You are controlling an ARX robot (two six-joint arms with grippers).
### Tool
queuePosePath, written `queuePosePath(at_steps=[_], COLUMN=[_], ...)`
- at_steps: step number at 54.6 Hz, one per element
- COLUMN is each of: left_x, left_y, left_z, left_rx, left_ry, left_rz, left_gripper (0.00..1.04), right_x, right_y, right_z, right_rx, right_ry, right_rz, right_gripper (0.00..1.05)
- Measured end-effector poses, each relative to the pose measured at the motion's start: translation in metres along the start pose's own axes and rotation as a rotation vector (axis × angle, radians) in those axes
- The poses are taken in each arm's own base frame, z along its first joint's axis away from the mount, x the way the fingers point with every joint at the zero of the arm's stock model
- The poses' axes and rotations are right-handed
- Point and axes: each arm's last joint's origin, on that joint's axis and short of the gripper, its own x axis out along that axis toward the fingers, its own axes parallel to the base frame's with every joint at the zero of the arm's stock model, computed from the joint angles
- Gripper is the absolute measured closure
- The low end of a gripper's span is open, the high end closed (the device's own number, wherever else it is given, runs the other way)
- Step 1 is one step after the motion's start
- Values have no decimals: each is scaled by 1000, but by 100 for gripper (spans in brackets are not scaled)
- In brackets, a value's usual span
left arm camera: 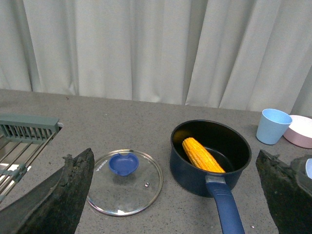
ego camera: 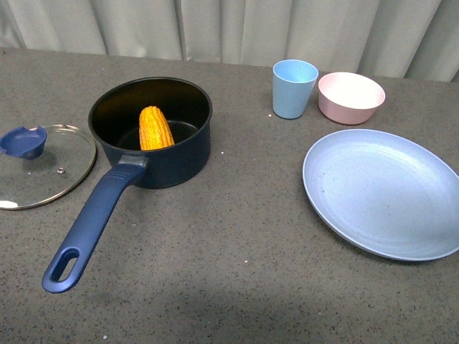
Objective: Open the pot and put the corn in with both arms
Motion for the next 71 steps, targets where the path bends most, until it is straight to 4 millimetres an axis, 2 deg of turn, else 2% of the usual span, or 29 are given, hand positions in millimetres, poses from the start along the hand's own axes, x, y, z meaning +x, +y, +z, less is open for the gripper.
queuePosePath(at_steps=[3,9,19,26,32,71], left_x=[0,0,0,0,0,0], left_y=[0,0,0,0,0,0], left_z=[0,0,0,0,0,0], left_rx=[0,0,0,0,0,0], left_ry=[0,0,0,0,-1,0], left_rz=[0,0,0,0,0,0], left_gripper=[6,6,6,6,6,6], right_x=[-7,-17,-36,-43,-50,-82], right_y=[-5,-9,-10,-10,-10,-12], right_z=[-2,-8,-16,-21,-33,-35], right_rx=[-2,55,78,80,81,83], right_ry=[-11,-179,-236,-233,-234,-254], right_rz=[-1,57,68,69,69,69], right_gripper=[9,26,60,79,103,104])
